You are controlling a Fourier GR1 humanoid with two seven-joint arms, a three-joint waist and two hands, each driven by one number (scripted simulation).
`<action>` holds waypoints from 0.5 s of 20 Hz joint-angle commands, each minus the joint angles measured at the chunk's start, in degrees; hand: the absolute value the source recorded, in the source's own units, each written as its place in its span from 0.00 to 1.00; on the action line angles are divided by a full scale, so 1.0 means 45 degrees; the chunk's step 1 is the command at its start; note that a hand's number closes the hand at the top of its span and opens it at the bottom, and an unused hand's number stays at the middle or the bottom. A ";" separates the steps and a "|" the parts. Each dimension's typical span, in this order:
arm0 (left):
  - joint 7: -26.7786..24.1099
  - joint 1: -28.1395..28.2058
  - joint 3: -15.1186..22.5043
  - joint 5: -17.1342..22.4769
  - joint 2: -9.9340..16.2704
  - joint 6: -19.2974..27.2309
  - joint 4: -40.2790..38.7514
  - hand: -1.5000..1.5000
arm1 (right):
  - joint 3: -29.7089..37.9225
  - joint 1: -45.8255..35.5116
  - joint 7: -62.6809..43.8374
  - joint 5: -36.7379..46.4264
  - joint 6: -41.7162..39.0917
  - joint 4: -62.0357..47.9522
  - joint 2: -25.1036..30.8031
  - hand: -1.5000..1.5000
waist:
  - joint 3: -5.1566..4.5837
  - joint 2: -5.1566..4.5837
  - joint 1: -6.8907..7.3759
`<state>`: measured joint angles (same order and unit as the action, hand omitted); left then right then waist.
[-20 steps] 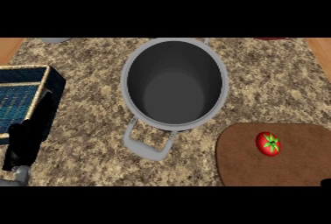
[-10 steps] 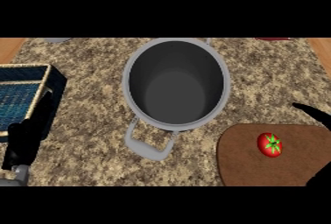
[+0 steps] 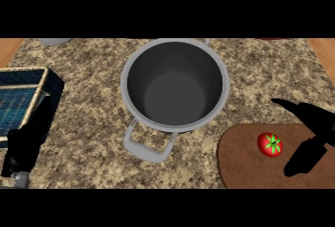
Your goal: Pick the tomato from the cutting board and place it in the pot
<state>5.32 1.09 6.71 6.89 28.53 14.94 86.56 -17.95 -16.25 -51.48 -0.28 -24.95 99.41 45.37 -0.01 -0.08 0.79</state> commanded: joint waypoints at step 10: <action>-0.0036 0.0376 -0.0369 -0.1004 -0.1026 -0.0172 0.0277 0.50 | -0.0218 -0.0646 -0.0855 0.1574 -0.1560 -0.1729 -0.1809 0.00 | 0.0000 0.0021 -0.0128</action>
<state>6.29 2.21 4.53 4.62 26.74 12.94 88.08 -19.96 -18.43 -51.49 6.25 -27.77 92.69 38.49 0.01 -0.03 0.44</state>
